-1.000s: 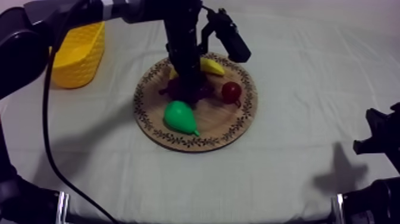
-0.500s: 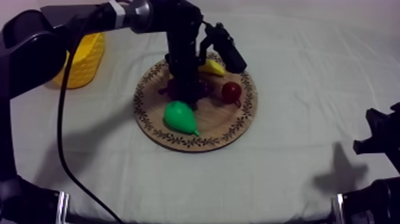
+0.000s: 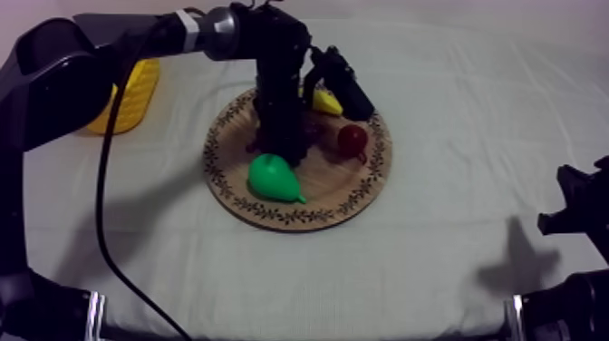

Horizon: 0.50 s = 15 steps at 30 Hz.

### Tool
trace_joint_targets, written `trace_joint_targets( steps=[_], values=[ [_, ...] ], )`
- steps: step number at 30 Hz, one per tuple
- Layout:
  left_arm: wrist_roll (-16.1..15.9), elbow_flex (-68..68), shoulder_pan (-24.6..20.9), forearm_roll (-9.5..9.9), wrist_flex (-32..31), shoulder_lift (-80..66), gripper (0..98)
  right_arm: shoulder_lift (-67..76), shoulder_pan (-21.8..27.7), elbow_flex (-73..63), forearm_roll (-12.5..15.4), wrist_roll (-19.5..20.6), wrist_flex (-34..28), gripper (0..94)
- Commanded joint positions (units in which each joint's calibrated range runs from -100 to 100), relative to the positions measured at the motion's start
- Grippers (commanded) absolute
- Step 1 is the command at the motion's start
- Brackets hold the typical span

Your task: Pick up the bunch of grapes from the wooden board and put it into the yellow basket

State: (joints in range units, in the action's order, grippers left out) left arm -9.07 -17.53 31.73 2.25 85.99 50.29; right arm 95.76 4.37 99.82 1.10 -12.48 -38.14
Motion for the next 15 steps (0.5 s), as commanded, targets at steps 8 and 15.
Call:
trace_joint_targets(
  steps=[8,15],
  values=[
    [0.18,0.42,0.15,-0.41,-0.14,0.26,36.9,0.00,-0.01,-0.04,0.00,0.00,0.00,0.3],
    [0.15,0.51,0.30,-0.46,-0.15,-1.16,36.1,0.00,-0.01,-0.04,0.00,0.00,0.00,0.3]
  ],
)
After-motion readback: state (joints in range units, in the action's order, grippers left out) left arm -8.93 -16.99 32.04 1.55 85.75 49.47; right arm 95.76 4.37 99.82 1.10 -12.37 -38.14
